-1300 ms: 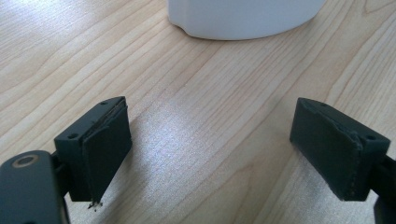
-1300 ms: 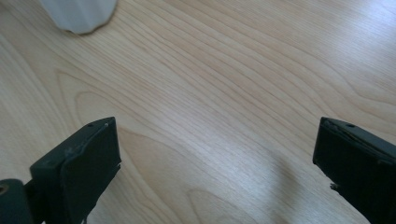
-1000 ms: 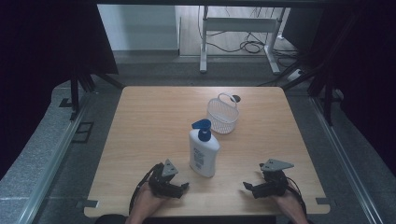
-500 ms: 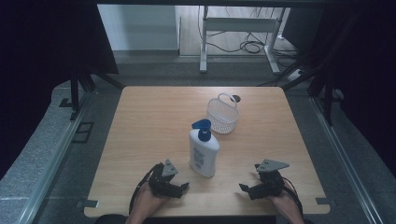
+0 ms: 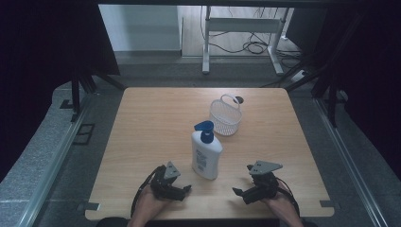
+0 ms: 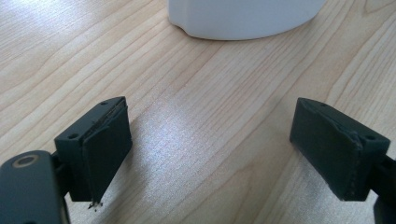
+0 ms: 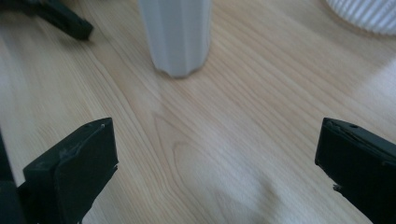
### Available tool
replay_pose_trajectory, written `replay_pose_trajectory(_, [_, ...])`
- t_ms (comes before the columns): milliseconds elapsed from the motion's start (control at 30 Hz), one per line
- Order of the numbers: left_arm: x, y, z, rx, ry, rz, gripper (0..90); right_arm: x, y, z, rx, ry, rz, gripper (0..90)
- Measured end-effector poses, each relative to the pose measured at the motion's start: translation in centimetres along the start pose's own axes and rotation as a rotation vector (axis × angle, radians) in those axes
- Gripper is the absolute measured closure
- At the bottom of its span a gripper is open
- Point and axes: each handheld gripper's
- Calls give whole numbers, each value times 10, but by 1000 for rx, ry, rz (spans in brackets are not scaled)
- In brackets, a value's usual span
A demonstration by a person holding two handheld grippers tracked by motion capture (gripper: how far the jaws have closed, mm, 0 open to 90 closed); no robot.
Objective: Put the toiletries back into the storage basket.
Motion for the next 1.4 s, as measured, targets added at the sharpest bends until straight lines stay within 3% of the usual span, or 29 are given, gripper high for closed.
replay_pose_trajectory(300, [0, 0, 0, 0, -1, 0, 120, 1, -18, 0, -39, -49, -48, 0])
replay_pose_trajectory(767, [0, 0, 0, -1, -1, 3, 120, 8, -55, -2, -88, -98, -62, 41])
replay_pose_trajectory(1400, [0, 0, 0, 3, -3, 2, 120, 12, -98, -4, -131, -97, -53, 90])
Point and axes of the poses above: each handheld gripper's, and its own axes: z roughly backward along the jaws, y roughly out of its underside, x roughly to its left, and after that the axes turned 4 degrees about x, right-handed
